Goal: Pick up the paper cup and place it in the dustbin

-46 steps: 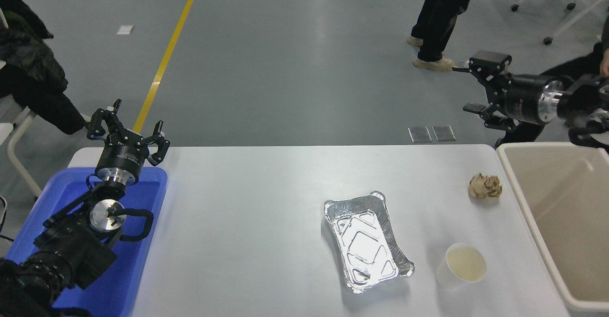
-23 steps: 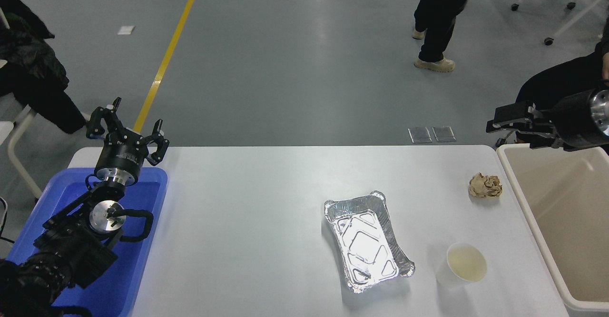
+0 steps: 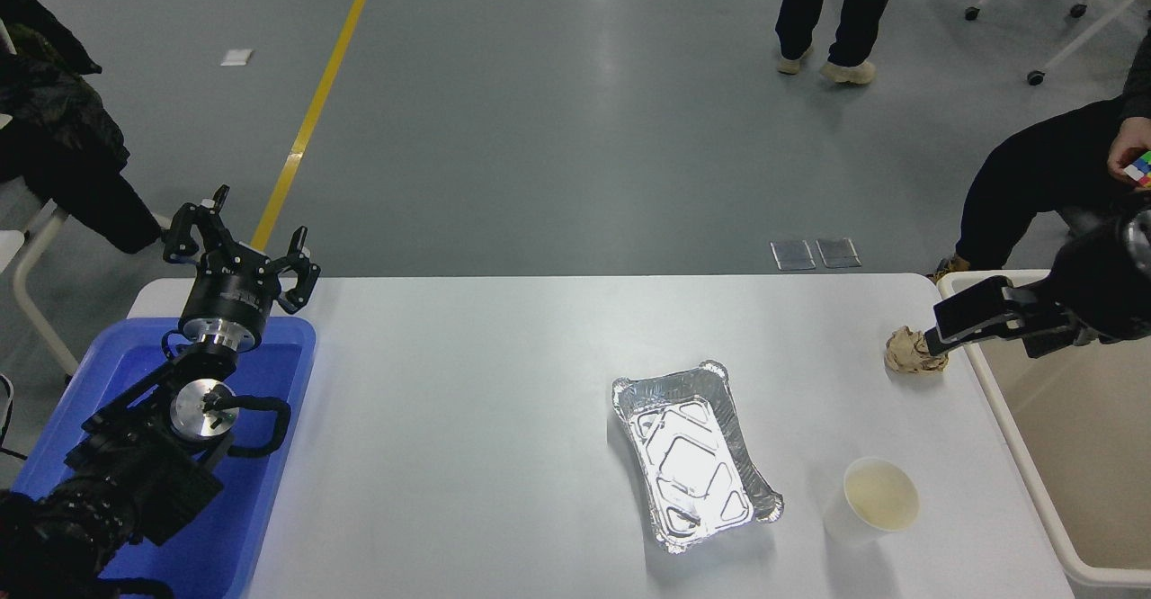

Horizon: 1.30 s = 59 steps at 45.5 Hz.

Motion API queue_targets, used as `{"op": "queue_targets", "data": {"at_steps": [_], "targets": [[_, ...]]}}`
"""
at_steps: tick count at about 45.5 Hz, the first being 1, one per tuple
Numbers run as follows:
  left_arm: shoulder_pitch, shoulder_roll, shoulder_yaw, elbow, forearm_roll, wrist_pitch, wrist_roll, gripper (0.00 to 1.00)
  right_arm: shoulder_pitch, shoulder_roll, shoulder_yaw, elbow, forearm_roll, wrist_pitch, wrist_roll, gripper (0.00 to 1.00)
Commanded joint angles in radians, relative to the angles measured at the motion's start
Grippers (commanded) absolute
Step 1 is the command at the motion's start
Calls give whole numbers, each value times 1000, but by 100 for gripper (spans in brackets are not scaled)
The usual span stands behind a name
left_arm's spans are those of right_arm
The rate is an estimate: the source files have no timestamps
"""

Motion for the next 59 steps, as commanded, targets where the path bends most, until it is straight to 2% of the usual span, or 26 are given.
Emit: {"op": "queue_targets", "data": {"at_steps": [1, 12, 19, 31, 39, 59], "targets": [[0, 1, 0, 0, 0, 0, -1, 99, 66, 91, 13, 37, 11, 100, 21, 100], [0, 0, 0, 0, 0, 0, -1, 99, 22, 112, 35, 36, 78, 107, 18, 100], [0, 0, 2, 0, 0, 0, -1, 99, -101, 108, 39, 22, 166, 49, 13, 100], [-1, 1, 2, 0, 0, 0, 1, 99, -297, 96, 82, -44, 135, -83, 10, 100], [0, 0, 2, 0, 0, 0, -1, 99, -431, 99, 128, -113, 49, -167, 11, 100], [0, 0, 2, 0, 0, 0, 1, 99, -656, 106, 213, -237, -73, -221, 16, 100]]}}
